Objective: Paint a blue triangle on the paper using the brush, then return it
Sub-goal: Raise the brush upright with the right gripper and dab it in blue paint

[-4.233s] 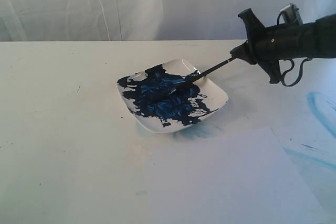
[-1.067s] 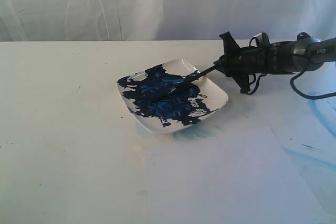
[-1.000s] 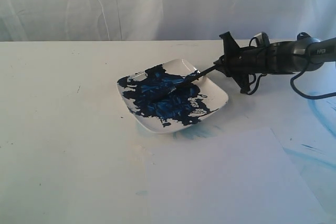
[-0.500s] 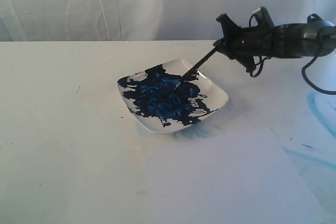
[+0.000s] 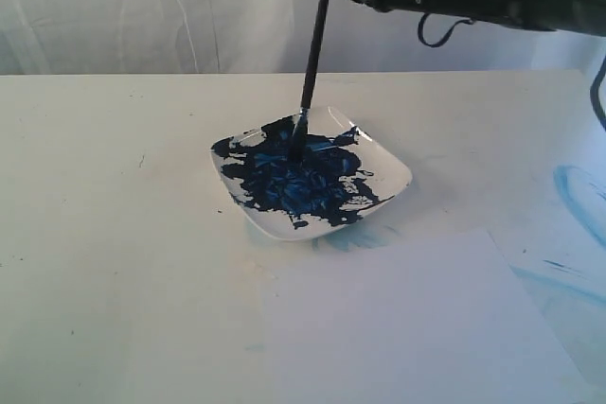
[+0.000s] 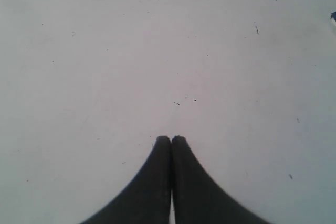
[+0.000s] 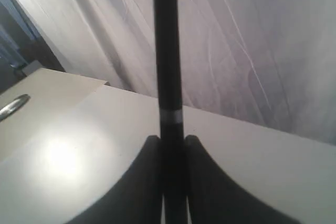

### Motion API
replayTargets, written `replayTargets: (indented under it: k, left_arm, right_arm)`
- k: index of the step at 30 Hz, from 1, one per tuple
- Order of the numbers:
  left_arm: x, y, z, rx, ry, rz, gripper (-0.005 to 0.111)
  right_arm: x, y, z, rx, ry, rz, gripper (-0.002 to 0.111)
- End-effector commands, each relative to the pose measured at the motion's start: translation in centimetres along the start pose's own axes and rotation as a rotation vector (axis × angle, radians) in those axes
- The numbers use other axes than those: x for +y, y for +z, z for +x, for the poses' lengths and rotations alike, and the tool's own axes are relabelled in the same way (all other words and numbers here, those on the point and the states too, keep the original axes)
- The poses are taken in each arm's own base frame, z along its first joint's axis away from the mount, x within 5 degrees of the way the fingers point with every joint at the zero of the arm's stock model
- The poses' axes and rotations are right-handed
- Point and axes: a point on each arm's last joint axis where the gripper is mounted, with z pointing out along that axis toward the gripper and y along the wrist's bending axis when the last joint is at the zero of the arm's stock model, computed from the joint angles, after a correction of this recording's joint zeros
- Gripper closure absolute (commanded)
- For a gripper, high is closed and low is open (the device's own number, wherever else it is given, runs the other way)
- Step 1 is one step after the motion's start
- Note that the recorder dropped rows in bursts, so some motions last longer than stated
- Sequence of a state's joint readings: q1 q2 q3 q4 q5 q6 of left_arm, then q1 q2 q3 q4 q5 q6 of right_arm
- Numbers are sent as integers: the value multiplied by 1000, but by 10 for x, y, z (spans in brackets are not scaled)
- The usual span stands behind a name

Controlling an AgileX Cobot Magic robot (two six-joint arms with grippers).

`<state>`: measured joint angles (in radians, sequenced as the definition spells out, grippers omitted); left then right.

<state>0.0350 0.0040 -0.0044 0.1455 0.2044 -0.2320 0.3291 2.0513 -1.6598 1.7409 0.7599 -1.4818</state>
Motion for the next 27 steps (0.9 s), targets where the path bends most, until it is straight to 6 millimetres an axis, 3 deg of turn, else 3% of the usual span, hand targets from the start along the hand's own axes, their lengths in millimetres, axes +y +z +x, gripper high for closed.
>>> replayTargets:
  k: [1,5,12,19,27]
  left_arm:
    - [0,0,1,-2,-11,-3,107]
    - [0,0,1,-2,-11,-3,107]
    - [0,0,1,-2,-11,-3,107]
    - [0,0,1,-2,-11,-3,107]
    - [0,0,1,-2,-11,-3,107]
  right_arm:
    - [43,12,-16,-33,-162,65,108]
    - [53,13,-19,-40,-178,61,108]
    - [45,13,-20,-48,-165,159,108]
    - [35,3,-32,-111,-64,431,108]
    - [65,-1,-44,-116,-107,211,108]
